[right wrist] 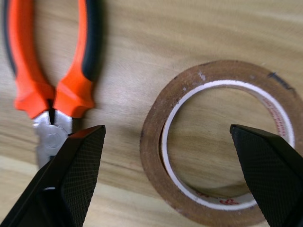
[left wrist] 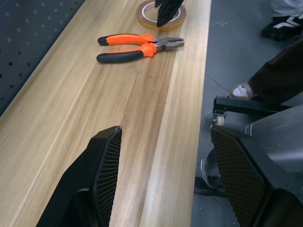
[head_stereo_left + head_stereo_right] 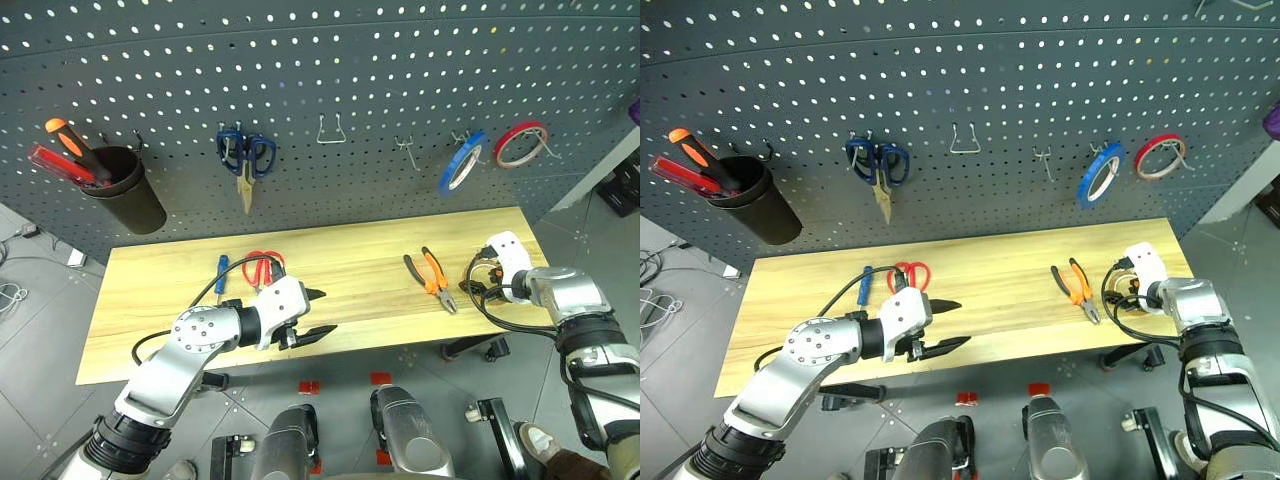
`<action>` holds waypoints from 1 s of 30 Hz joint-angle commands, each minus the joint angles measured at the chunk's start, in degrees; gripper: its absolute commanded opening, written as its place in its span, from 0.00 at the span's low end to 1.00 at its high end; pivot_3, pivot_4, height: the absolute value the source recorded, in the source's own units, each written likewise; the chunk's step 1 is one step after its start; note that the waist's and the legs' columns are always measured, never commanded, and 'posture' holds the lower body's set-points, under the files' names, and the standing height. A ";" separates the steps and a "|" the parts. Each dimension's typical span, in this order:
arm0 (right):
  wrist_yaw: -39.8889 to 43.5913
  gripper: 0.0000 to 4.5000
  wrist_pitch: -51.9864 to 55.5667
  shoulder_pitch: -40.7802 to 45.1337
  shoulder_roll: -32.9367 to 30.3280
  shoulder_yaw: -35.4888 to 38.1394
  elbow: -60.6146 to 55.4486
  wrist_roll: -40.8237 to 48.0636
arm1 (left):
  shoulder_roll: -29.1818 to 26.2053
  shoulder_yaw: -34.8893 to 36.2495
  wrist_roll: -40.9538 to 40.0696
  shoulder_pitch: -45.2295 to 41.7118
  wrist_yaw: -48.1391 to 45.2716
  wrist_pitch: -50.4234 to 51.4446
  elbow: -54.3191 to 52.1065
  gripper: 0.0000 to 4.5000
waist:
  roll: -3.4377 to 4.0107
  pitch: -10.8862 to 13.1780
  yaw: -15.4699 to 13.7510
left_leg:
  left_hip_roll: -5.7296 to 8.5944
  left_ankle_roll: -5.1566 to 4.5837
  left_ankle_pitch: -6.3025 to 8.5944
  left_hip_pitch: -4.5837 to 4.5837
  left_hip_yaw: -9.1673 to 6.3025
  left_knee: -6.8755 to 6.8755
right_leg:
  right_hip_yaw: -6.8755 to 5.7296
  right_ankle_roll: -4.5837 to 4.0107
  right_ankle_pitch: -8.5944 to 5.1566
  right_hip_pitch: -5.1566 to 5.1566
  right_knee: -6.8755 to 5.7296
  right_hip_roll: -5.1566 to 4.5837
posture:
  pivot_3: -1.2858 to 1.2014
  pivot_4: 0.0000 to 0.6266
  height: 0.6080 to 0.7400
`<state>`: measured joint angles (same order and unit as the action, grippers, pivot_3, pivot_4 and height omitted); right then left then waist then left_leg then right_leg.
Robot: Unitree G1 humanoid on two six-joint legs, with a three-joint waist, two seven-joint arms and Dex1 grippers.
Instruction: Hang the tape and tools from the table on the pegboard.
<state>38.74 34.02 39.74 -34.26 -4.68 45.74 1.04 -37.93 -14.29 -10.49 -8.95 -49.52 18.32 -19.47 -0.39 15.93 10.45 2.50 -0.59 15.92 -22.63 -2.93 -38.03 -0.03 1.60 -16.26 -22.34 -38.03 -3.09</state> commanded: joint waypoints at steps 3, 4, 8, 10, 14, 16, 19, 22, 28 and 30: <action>1.56 1.00 -5.81 4.50 0.79 -3.28 8.69 -4.26 | 0.44 0.01 0.89 -0.11 -0.26 -1.46 -0.60 0.70 | -0.01 0.04 0.48 | 0.01 0.00 0.00 -0.05 0.04 -0.06 | 0.04 0.08 0.05 0.00 0.05 -0.01 | 0.39 0.48 1.00; 1.68 1.00 -6.70 5.13 1.00 -3.84 10.20 -4.98 | 0.44 0.07 1.02 -0.07 -0.17 -1.48 -0.63 0.70 | -0.01 0.04 0.51 | 0.02 0.00 0.00 -0.05 0.06 -0.08 | 0.07 0.11 0.06 0.00 0.05 -0.01 | 0.39 0.47 1.00; 2.51 0.80 -8.32 6.92 1.67 -5.78 15.49 -7.56 | 0.35 0.38 1.34 0.42 0.03 -1.55 -1.01 0.70 | -0.02 0.04 0.59 | 0.01 0.00 0.00 0.01 0.09 -0.14 | 0.14 0.16 0.09 0.02 -0.02 0.02 | 0.40 0.46 1.00; 2.38 0.66 -9.18 7.45 1.79 -6.24 17.34 -8.53 | 0.50 0.46 1.58 0.59 0.25 -1.55 -1.11 0.70 | -0.02 0.04 0.61 | 0.01 0.00 0.00 0.06 0.12 -0.14 | 0.20 0.18 0.10 0.03 -0.05 0.04 | 0.40 0.45 1.00; 1.17 0.35 -10.80 8.00 2.14 -7.31 20.35 -10.40 | 0.60 0.77 2.01 2.26 0.94 -2.28 -1.87 0.70 | -0.05 0.02 0.61 | 0.01 0.00 0.00 0.11 0.20 -0.15 | 0.32 0.25 0.14 0.05 -0.05 0.05 | 0.41 0.44 1.00; 0.75 0.21 -11.56 8.21 2.29 -7.06 21.19 -10.76 | 0.84 0.83 2.08 2.69 1.32 -2.51 -2.05 0.70 | -0.10 -0.01 0.52 | 0.01 0.00 0.00 0.12 0.22 -0.16 | 0.34 0.29 0.17 0.05 -0.03 0.05 | 0.41 0.43 1.00; -0.07 0.10 -12.48 8.33 2.35 -6.33 20.84 -10.55 | 1.35 2.03 1.51 4.06 2.78 -2.00 -2.63 0.70 | -0.14 -0.04 0.43 | 0.01 0.00 0.00 0.11 0.22 -0.26 | 0.37 0.35 0.22 0.08 -0.04 0.05 | 0.41 0.42 1.00; 0.11 0.10 -12.26 8.24 1.46 -4.66 17.39 -9.16 | 1.92 4.75 0.96 6.17 5.04 -1.65 -3.21 0.70 | -0.14 -0.04 0.46 | 0.01 0.00 0.00 0.11 0.29 -0.37 | 0.45 0.42 0.30 0.07 -0.06 0.05 | 0.41 0.41 1.00; -0.99 0.10 -6.46 0.26 -2.30 0.57 -7.57 -6.05 | 4.40 11.11 -1.12 10.31 9.71 -0.65 -5.03 0.70 | -0.12 -0.04 0.24 | 0.01 0.00 0.00 -0.03 0.29 -0.37 | 0.47 0.43 0.32 -0.07 -0.08 0.06 | 0.40 0.40 1.00; -2.85 0.10 -2.65 -4.06 -2.42 2.81 -18.26 -5.17 | 4.91 12.13 -1.07 11.31 10.40 -1.42 -5.31 0.70 | -0.11 -0.05 0.08 | 0.01 0.01 0.00 -0.21 0.30 -0.39 | 0.48 0.43 0.33 -0.26 -0.09 0.06 | 0.40 0.40 1.00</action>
<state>37.70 27.67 38.33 -35.99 -4.81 38.09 -5.41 -33.40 -3.95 -10.72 1.57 -40.04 17.86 -22.52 -0.50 15.88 10.52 2.51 -0.57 15.92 -22.88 -2.63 -38.42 0.44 2.03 -15.93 -22.65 -38.14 -3.04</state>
